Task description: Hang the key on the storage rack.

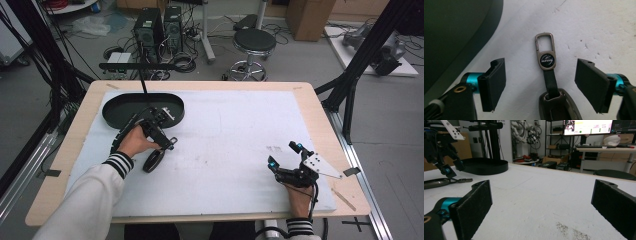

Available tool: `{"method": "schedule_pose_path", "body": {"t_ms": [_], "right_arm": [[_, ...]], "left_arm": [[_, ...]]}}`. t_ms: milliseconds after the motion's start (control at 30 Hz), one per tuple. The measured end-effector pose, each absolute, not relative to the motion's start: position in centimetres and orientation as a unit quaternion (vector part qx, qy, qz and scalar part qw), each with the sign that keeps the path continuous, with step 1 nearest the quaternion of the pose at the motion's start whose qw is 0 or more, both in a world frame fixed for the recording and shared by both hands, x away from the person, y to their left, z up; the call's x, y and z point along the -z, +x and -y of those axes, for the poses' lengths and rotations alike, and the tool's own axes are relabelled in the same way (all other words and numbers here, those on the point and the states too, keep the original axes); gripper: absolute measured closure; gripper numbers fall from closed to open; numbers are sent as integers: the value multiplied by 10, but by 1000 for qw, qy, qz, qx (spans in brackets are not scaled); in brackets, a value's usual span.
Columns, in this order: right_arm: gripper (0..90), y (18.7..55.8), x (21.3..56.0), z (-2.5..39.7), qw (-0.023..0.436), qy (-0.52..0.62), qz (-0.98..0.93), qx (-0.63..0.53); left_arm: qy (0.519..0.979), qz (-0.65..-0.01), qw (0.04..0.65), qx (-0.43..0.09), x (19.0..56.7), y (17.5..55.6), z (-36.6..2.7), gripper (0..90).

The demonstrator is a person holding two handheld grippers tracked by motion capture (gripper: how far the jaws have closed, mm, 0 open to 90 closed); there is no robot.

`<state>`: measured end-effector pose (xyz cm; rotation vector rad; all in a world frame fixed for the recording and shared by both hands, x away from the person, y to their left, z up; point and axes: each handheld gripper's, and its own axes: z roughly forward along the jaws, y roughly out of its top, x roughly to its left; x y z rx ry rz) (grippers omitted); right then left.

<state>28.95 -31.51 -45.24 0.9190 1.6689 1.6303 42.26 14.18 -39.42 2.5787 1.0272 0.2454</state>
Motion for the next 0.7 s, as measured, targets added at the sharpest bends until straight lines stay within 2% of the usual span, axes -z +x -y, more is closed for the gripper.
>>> {"method": "schedule_pose_path", "body": {"t_ms": [533,700], "right_arm": [[22,290,452,315,310,348,-632,-619],[22,290,452,315,310,349,-632,-619]], "left_arm": [[910,-383,148,-61,403,426,-137,505],[906,-394,146,-52,404,427,-137,542]]}}
